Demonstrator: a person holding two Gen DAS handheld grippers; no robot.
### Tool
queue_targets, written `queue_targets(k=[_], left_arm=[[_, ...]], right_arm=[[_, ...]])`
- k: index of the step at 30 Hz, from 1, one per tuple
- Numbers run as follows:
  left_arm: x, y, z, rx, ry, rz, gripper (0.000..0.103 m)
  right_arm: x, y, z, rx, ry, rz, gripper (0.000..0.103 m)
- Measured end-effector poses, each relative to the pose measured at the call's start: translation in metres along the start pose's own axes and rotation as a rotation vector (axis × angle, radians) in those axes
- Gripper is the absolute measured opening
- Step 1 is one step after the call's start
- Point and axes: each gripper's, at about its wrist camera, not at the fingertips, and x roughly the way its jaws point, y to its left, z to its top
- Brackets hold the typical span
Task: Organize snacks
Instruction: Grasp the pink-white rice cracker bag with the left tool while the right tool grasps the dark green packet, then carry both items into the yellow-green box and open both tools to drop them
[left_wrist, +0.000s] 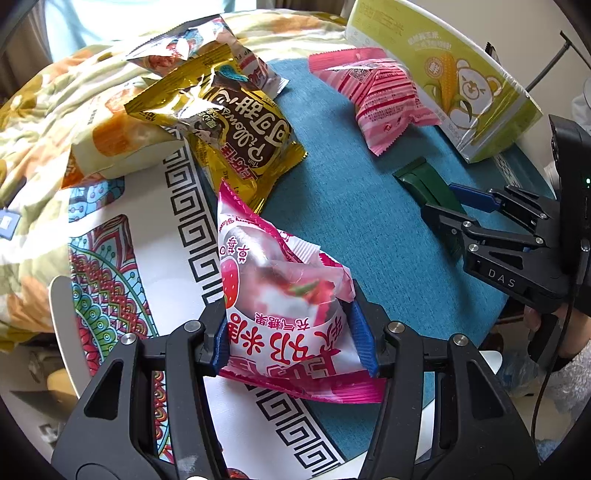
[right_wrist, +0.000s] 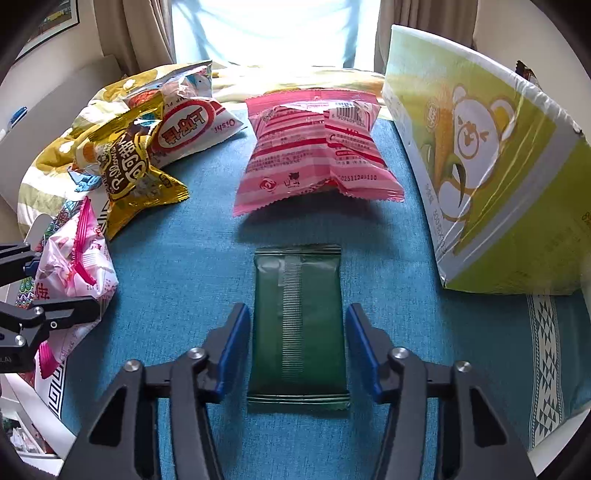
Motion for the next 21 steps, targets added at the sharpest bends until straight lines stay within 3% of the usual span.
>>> queue_targets(k=[12, 21], left_arm=[[-0.029, -0.007, 0.003, -0.009, -0.044, 0.019, 0.050], [-0.071, -0.013, 0.023, -0.020, -0.083, 0.025, 0.050]], right_arm=[[-0.009, 0.003, 0.002, 0.019, -0.011, 0.016, 0.040], [-0.056, 0.005, 0.015, 0.047, -0.065, 0.034, 0.040]])
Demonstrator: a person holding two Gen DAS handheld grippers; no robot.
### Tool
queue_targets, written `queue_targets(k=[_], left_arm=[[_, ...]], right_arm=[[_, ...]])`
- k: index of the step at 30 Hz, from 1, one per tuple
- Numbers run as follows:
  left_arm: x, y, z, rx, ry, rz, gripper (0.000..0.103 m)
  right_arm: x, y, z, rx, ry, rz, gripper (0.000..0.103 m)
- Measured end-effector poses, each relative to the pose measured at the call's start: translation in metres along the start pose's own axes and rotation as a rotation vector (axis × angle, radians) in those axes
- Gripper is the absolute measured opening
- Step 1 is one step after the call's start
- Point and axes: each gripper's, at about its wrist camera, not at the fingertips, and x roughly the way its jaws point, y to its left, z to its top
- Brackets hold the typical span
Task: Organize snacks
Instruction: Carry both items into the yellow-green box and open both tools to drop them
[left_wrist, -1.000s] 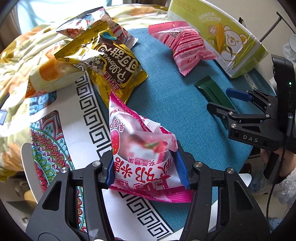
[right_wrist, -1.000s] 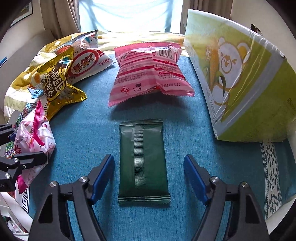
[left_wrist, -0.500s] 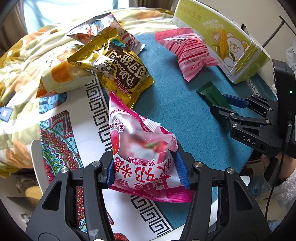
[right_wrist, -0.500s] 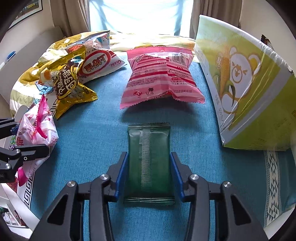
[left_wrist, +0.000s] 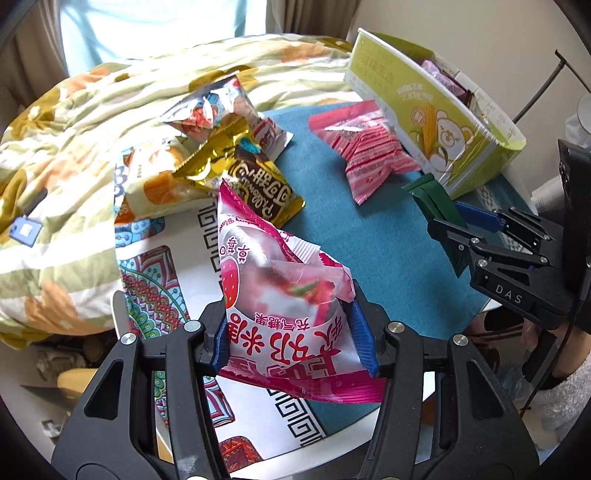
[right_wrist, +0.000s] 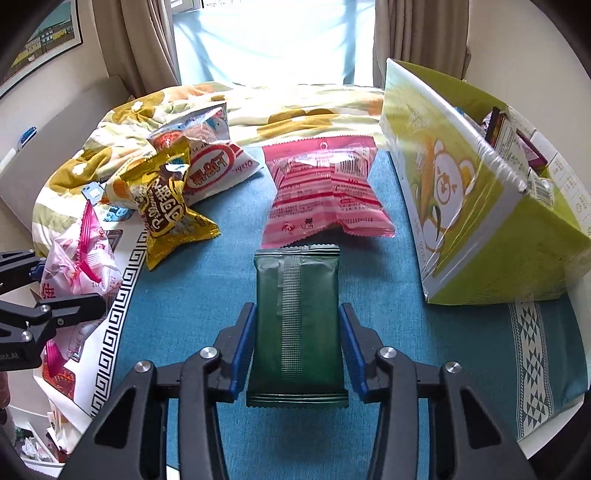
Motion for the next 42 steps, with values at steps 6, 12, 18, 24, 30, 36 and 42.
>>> queue_targets(k=[6, 12, 18, 24, 30, 36, 42], left_arm=[[-0.037, -0.018, 0.028, 0.053, -0.069, -0.003, 0.050], [-0.062, -0.049, 0.064, 0.064, -0.133, -0.015, 0.050], [-0.072, -0.094, 0.114, 0.075, -0.201, -0.023, 0.050], [-0.058, -0.152, 0.175, 0.043, -0.240, -0.038, 0.050], [-0.014, -0.206, 0.230, 0.009, -0.218, -0.060, 0.050], [0.042, -0.237, 0.263, -0.056, -0.158, -0.086, 0.050], [0.087, -0.257, 0.277, -0.076, -0.076, -0.082, 0.050]], right_arm=[[-0.034, -0.005, 0.011, 0.031, -0.043, 0.007, 0.040], [-0.082, -0.022, 0.029, 0.065, -0.105, 0.018, 0.040], [-0.124, -0.058, 0.053, 0.072, -0.159, 0.000, 0.040], [-0.148, -0.118, 0.081, 0.068, -0.212, -0.001, 0.040], [-0.151, -0.187, 0.111, 0.034, -0.246, -0.008, 0.040], [-0.132, -0.252, 0.142, 0.019, -0.224, 0.013, 0.040], [-0.105, -0.288, 0.156, 0.007, -0.176, 0.044, 0.040]])
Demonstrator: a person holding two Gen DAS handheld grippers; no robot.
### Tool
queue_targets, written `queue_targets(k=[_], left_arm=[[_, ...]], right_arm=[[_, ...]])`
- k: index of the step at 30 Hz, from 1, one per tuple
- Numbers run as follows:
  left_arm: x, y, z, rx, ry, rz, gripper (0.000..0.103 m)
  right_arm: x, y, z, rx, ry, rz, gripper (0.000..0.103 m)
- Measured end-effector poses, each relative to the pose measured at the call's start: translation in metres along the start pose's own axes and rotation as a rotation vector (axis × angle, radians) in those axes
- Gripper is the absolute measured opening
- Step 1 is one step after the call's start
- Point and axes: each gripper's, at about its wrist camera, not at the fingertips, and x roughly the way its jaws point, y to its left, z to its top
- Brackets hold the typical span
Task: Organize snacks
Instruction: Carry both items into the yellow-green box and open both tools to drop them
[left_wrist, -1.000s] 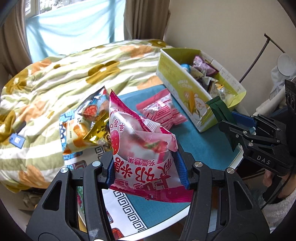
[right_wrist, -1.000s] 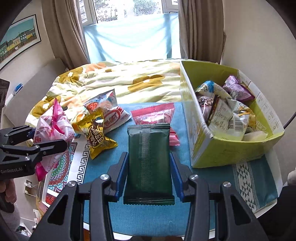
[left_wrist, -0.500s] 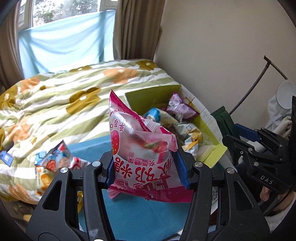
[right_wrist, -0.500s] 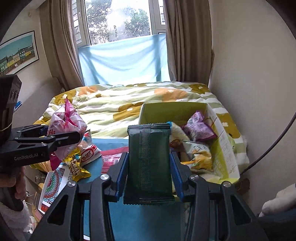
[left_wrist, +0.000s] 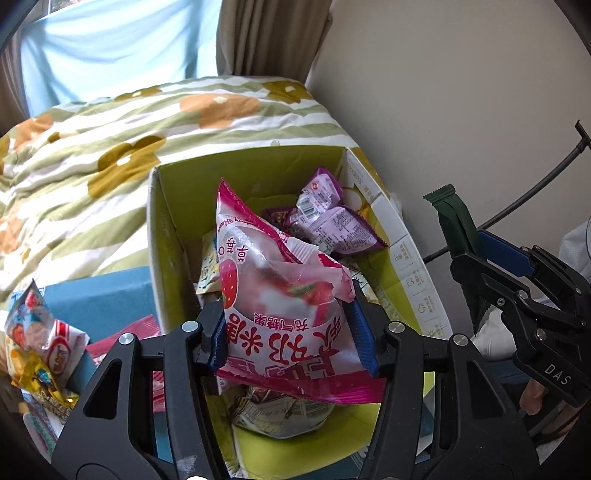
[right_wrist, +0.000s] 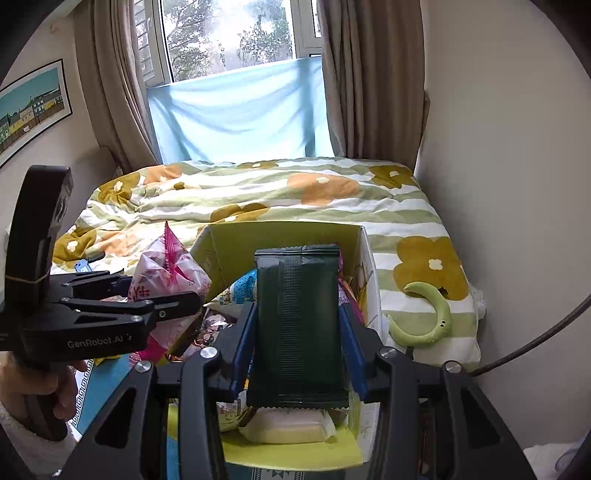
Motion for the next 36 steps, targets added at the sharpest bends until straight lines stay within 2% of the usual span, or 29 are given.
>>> queue_targets(k=[1, 3, 5, 7, 16, 22, 33, 34, 35, 36], left_arm=[[0.004, -0.001, 0.000, -0.004, 0.004, -0.002, 0.051], [0.011, -0.005, 0.002, -0.001, 0.006, 0.002, 0.065], [0.011, -0.010, 0.004, 0.016, -0.017, 0.042, 0.103], [0.005, -0.011, 0.005, 0.025, -0.041, 0.053, 0.102], [-0.017, -0.004, -0.003, 0.011, -0.042, 0.091, 0.102], [-0.042, 0.010, -0.023, -0.029, -0.063, 0.108, 0.102], [-0.041, 0.026, -0.047, -0.092, -0.041, 0.148, 0.102], [-0.042, 0.028, -0.049, -0.097, -0.040, 0.153, 0.102], [-0.043, 0.030, -0.050, -0.101, -0.040, 0.159, 0.102], [-0.043, 0.032, -0.052, -0.104, -0.039, 0.164, 0.102]], right_arm=[[0.003, -0.004, 0.000, 0.006, 0.004, 0.007, 0.040], [0.008, -0.010, -0.002, 0.017, 0.015, 0.019, 0.040], [0.013, -0.015, -0.004, 0.028, 0.026, 0.027, 0.040], [0.016, -0.021, -0.005, 0.039, 0.034, 0.032, 0.040], [0.021, -0.036, -0.007, 0.071, 0.049, 0.047, 0.040], [0.020, -0.034, 0.000, 0.063, 0.043, 0.055, 0.040], [0.067, -0.021, 0.005, -0.002, 0.161, 0.098, 0.041], [0.072, -0.019, 0.005, -0.005, 0.170, 0.103, 0.044], [0.074, -0.017, 0.004, -0.004, 0.172, 0.101, 0.055], [0.076, -0.014, 0.003, -0.004, 0.169, 0.101, 0.076]])
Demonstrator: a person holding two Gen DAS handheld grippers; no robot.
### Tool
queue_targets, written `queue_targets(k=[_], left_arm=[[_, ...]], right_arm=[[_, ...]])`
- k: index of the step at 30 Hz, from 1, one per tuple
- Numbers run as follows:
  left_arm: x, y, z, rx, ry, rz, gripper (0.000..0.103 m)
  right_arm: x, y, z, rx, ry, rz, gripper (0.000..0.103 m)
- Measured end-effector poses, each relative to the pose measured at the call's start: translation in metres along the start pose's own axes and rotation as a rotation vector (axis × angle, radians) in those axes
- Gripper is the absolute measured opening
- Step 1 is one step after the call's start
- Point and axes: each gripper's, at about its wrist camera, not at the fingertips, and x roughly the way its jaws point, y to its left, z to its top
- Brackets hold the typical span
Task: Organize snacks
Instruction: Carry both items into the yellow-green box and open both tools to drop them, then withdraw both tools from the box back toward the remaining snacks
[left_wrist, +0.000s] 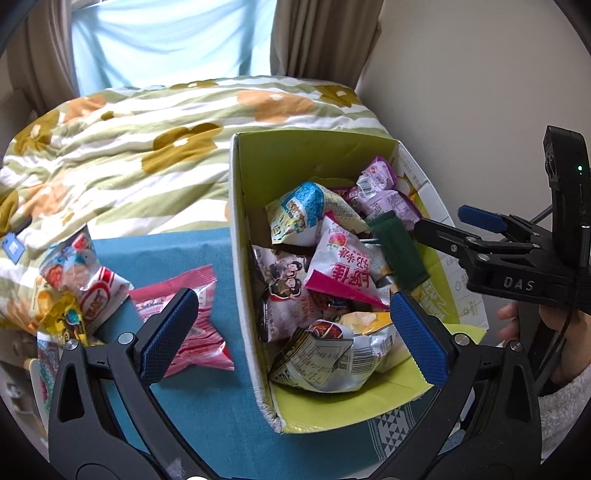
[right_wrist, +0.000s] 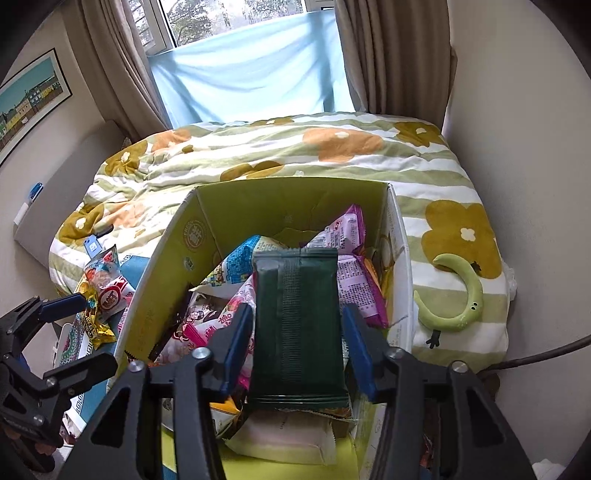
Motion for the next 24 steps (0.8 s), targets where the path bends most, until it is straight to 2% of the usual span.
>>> queue_targets(k=[2, 7, 12, 16, 20, 24], left_arm=[[0.000, 0.004, -0.003, -0.006, 0.006, 0.007, 0.102], [0.000, 0.008, -0.011, -0.021, 0.016, 0.011, 0.102], [-0.013, 0.007, -0.011, -0.025, -0.012, 0.002, 0.102], [-0.030, 0.006, -0.013, -0.023, -0.048, 0.008, 0.102], [-0.053, 0.013, -0.020, -0.046, -0.085, 0.020, 0.102], [-0.080, 0.026, -0.034, -0.073, -0.121, 0.040, 0.102]], right_arm=[[0.001, 0.004, -0.002, -0.005, -0.008, 0.016, 0.102], [-0.005, 0.008, -0.007, -0.034, -0.038, 0.012, 0.103], [-0.025, 0.010, -0.012, -0.079, -0.075, 0.003, 0.103], [-0.036, 0.012, -0.012, -0.074, -0.072, -0.009, 0.103], [-0.059, 0.019, -0.015, -0.090, -0.111, -0.050, 0.103], [-0.081, 0.026, -0.019, -0.074, -0.145, -0.047, 0.103]])
